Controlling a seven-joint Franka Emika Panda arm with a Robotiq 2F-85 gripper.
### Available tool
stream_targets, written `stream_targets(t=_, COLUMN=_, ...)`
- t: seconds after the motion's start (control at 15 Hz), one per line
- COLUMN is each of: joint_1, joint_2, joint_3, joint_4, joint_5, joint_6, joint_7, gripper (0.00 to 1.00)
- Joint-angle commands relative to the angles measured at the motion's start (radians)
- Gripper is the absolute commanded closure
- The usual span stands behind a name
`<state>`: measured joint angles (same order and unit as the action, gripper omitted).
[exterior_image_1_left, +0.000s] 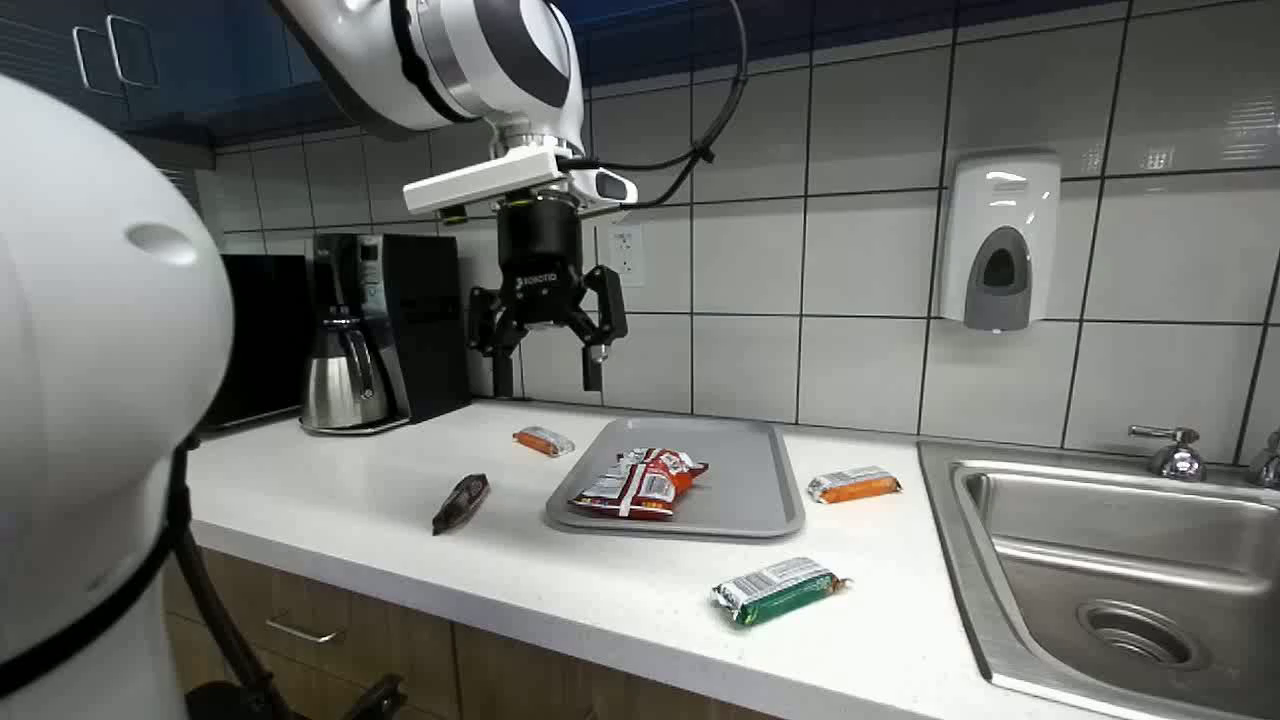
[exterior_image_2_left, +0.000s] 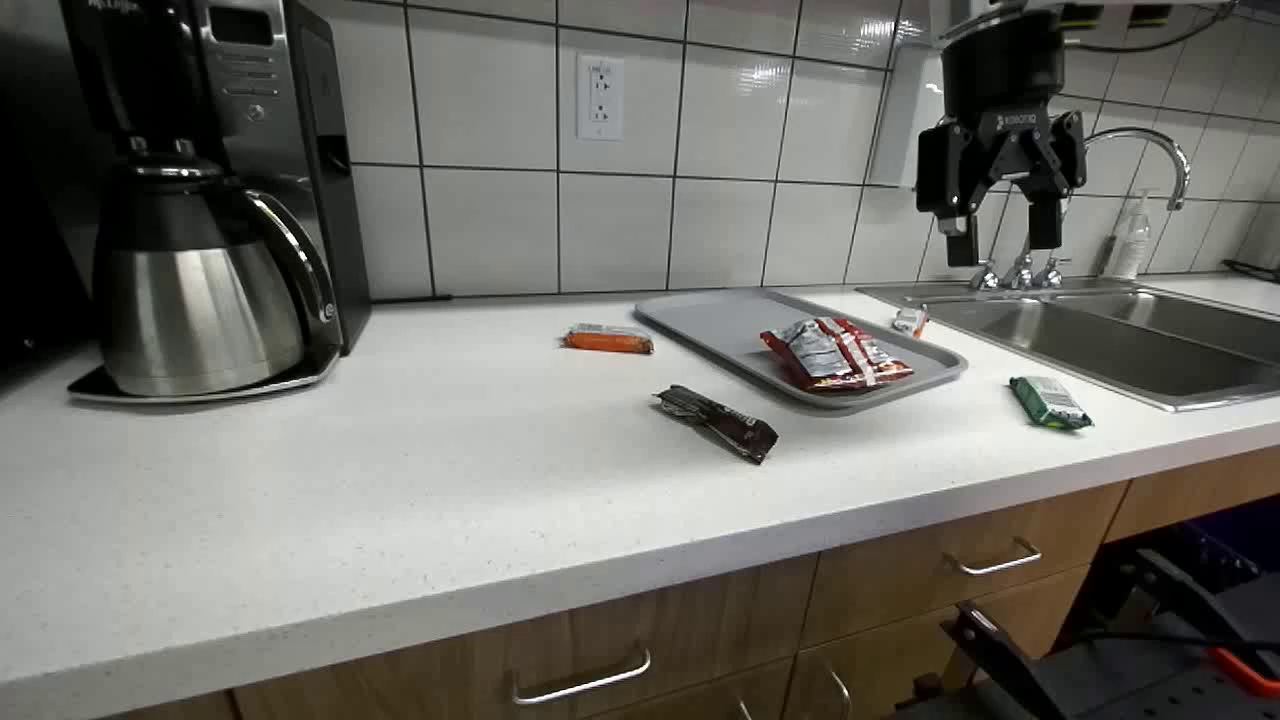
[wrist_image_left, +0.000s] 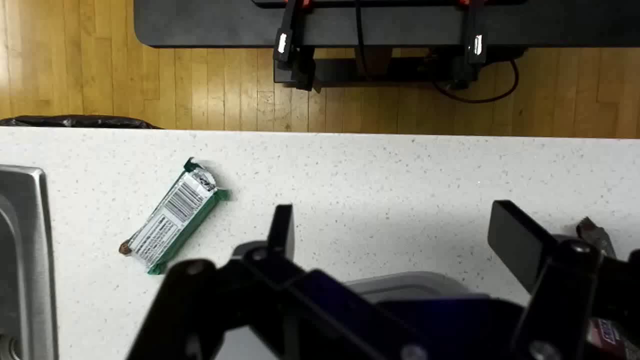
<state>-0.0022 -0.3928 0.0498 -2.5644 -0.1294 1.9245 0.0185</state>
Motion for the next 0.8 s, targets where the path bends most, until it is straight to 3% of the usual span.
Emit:
stream_targets(t=0.0, joint_1=0.007, joint_2=0.001, joint_3=-0.006, joint_4=0.002, joint_5=-0.002, joint_6=-0.003, joint_7=0.002, gripper=0.00)
stream_targets(t=0.27, joint_1=0.007, joint_2=0.001, joint_3=-0.006, joint_4=0.002, joint_5=-0.002, joint_6=-0.003, joint_7=0.002, gripper=0.00)
stream_targets(t=0.73, joint_1=0.030, joint_2=0.081, joint_3=-0.001, joint_4=0.013, joint_5=-0.007, joint_6=0.113, joint_7=-0.060, gripper=0.00)
